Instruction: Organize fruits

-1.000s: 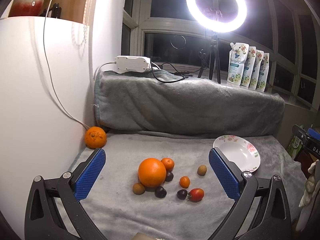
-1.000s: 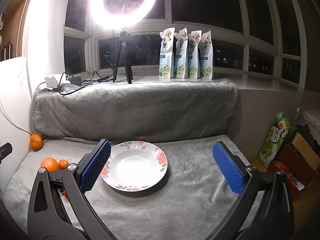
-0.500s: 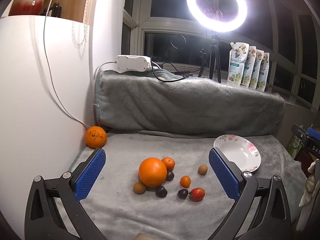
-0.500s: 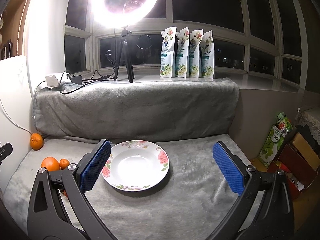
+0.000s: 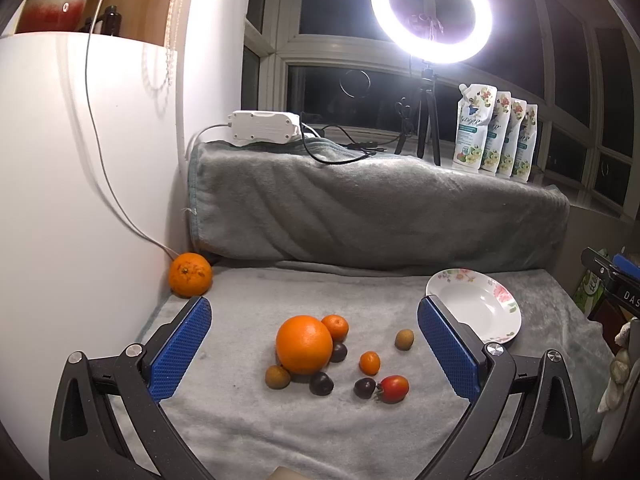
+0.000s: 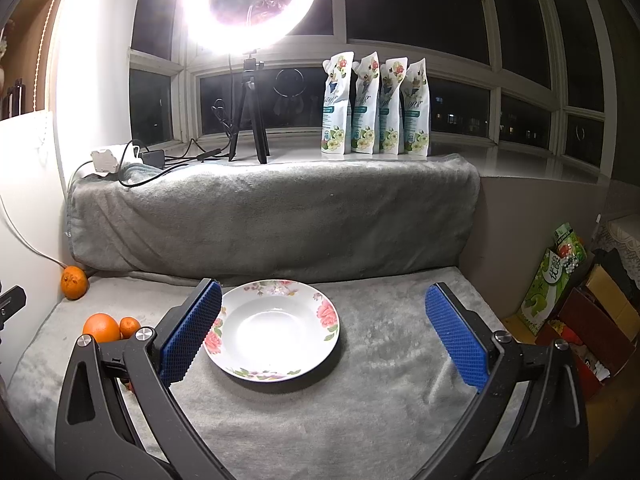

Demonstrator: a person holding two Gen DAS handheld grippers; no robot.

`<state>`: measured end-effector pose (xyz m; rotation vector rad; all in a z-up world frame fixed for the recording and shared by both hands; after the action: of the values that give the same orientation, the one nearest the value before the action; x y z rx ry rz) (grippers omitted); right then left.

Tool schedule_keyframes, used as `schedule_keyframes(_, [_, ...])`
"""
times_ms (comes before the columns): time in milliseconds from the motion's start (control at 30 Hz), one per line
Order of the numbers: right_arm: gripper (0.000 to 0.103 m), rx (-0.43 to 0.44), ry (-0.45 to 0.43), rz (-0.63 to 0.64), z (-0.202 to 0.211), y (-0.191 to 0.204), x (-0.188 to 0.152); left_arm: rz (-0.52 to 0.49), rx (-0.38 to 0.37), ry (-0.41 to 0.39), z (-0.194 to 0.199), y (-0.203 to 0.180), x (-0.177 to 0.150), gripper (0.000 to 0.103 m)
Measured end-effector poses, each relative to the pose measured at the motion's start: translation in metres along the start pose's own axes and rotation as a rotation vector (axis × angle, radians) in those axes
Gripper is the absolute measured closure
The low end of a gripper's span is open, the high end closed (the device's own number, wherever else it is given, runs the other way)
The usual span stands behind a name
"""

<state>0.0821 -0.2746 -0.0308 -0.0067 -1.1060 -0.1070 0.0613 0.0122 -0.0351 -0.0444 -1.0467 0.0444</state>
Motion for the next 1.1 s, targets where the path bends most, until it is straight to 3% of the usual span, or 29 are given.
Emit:
schedule_keyframes(767, [0.0, 0.02, 0.024, 0.024, -0.011, 0.014, -0.003, 0.007, -0.01, 0.011, -0.005, 0.005, -0.003, 0.001])
schedule_keyframes(1100, [0.0, 0.109, 0.064, 0.058, -0.024, 0.036, -0.007, 0.046, -0.033, 0.065, -0.015, 0.024, -0.018, 0.004])
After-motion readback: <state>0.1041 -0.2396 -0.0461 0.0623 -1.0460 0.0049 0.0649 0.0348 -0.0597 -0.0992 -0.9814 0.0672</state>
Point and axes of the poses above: each gripper's, at about its wrist camera, not at the fingertips, and z roughly against the way its jaws point, y to its left, x to its top, the point moved 7 cm from there along -z, roughly the way its jaws point, and after that the axes turned 4 degrees about y, right-handed, at the moved point
